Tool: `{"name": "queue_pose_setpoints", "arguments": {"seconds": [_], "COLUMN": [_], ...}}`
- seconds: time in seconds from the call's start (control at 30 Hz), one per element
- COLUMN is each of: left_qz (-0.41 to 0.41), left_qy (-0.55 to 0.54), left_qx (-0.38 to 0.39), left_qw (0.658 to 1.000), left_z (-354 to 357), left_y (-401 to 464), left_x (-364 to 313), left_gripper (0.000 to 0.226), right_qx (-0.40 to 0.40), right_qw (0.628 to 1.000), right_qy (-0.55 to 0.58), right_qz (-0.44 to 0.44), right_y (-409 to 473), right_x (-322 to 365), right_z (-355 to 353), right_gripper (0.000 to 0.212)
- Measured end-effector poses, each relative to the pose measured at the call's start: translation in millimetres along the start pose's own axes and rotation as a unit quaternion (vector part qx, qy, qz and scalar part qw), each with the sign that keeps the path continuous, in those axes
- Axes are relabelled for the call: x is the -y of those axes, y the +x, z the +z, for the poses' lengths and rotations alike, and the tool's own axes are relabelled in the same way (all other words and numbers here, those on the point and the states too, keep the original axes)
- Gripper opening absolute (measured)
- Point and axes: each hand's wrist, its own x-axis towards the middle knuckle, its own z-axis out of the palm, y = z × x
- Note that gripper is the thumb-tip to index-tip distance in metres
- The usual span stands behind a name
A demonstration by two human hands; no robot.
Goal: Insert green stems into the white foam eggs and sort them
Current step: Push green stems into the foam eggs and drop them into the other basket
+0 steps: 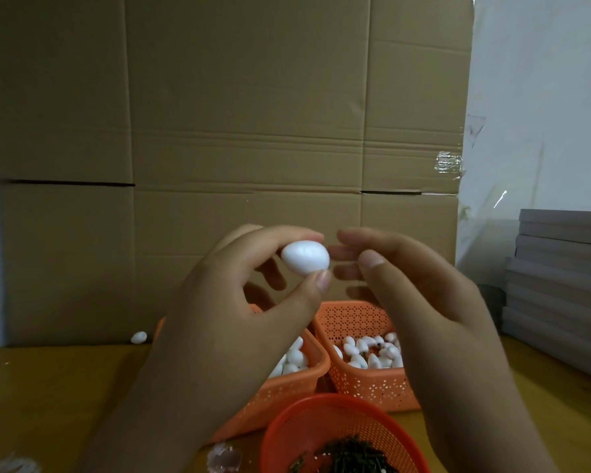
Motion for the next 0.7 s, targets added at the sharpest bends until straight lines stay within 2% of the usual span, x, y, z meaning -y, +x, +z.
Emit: {"name": "queue_pose_setpoints", "arguments": {"seconds": [0.13,0.2,0.3,0.4,0.47,0.6,0.7], "left_qz": [-0.016,-0.015,-0.01,-0.007,-0.003,0.002,-0.01], "left_qy": [-0.033,-0.021,0.015,0.037,0.057,0.101,0.08], "left_qx": [0.011,0.006,-0.002,-0.003,-0.006,-0.006,-0.007], "left_qw": [0.999,1.0,1.0,0.999,0.998,0.995,0.997], "left_z": [-1.4,-2.5,-4.3,-5.6,-6.6,-4.8,-3.5], "left_y": [0.4,0.7,1.6,2.6,3.2,3.0,2.3], "left_x": [1.3,2.4,3.6,4.3,4.7,4.4,4.6], "left_gripper": [0.032,0.031,0.029,0.026,0.024,0.024,0.021], "right_qx": [0.086,0.093,0.081,0.067,0.075,0.074,0.033], "right_qw": [0.992,0.99,0.993,0.995,0.996,0.996,0.999], "right_qy": [0.029,0.046,0.055,0.052,0.03,-0.04,-0.015], "right_qz": [0.083,0.094,0.065,0.056,0.032,-0.027,-0.005], "right_y": [-2.9,1.6,-2.4,-4.8,-3.8,-7.9,-7.7], "right_x": [-8.8,-11.3,-6.9,-3.9,-0.9,4.9,-3.2], "right_z": [-0.8,0.4,-2.1,-7.1,-7.1,0.0,4.3], "right_gripper": [0.019,0.02,0.015,0.023,0.017,0.028,0.03]}}
